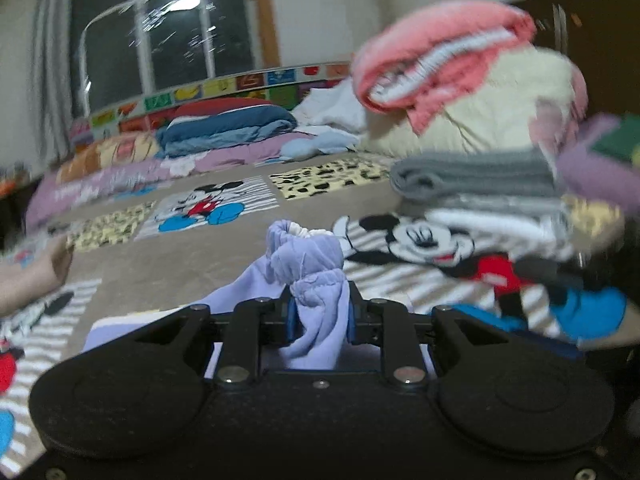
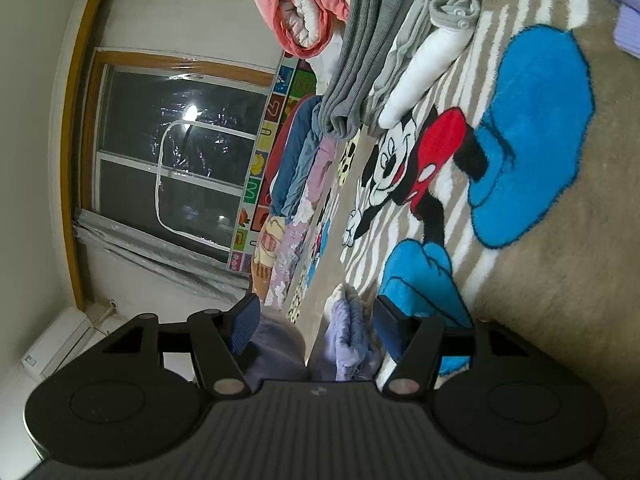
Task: Fold clothes
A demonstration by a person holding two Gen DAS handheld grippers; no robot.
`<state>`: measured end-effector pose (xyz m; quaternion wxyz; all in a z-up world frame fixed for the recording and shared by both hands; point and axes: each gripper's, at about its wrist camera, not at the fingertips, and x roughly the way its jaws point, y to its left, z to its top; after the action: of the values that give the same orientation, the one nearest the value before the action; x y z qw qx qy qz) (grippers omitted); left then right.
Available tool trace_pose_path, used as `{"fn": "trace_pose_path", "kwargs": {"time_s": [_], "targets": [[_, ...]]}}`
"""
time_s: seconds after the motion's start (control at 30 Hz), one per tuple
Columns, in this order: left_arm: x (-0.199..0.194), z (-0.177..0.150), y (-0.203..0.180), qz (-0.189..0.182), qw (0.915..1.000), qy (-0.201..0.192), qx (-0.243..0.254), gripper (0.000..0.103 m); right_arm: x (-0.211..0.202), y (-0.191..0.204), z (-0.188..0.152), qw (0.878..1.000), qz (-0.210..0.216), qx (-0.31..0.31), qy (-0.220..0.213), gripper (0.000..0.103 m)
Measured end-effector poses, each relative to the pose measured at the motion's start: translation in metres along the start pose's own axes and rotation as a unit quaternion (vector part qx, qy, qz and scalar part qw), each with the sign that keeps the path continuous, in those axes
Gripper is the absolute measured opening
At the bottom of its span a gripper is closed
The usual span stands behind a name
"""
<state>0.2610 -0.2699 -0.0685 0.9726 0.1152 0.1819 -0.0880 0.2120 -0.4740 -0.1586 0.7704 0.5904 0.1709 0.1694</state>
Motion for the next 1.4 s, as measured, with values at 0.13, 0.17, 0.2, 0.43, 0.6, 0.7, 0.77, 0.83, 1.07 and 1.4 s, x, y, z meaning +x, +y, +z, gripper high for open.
{"fn": "trace_pose_path", "kwargs": {"time_s": [0.13,0.17,0.2,0.43,0.6,0.7,0.77,0.83,1.07,1.4], "targets": [[0.008,-0.012,-0.02,0.009,0.9984,0.002,0.056,0.02,0.0,-0.001,0.001,1.0,0.002,0.003,-0.001,0.063],[0.009,-0.014,-0.023,0.011,0.9978,0.001,0.065,0.02,-0.001,-0.001,0.001,1.0,0.002,0.004,-0.001,0.063],[0.011,-0.015,-0.026,0.014,0.9971,-0.002,0.075,0.02,-0.001,-0.002,0.001,1.0,0.003,0.005,-0.002,0.063],[0.017,-0.023,-0.051,-0.02,0.9866,0.006,0.162,0.041,-0.002,-0.004,0.003,1.0,0.003,0.006,-0.002,0.062],[-0.014,-0.023,-0.034,-0.1,0.985,-0.014,0.14,0.048,-0.004,-0.005,0.005,1.0,0.005,0.007,-0.011,0.062],[-0.033,-0.023,-0.008,-0.109,0.9886,-0.016,0.103,0.048,-0.003,-0.001,0.004,1.0,-0.004,-0.008,-0.019,0.063],[-0.041,-0.025,0.018,-0.09,0.9935,-0.01,0.068,0.047,-0.001,0.012,0.001,0.998,-0.021,-0.051,-0.024,0.065],[-0.047,-0.026,0.045,-0.07,0.9969,-0.004,0.035,0.046,0.002,0.032,-0.007,0.992,-0.03,-0.121,-0.031,0.064],[-0.051,-0.049,0.123,0.002,0.9989,0.026,-0.04,0.045,0.036,0.105,-0.059,0.921,-0.033,-0.389,0.0,0.063],[0.0,-0.067,0.138,-0.026,0.9914,0.119,-0.048,0.06,0.096,0.105,-0.067,0.865,-0.202,-0.454,0.07,0.055]]}}
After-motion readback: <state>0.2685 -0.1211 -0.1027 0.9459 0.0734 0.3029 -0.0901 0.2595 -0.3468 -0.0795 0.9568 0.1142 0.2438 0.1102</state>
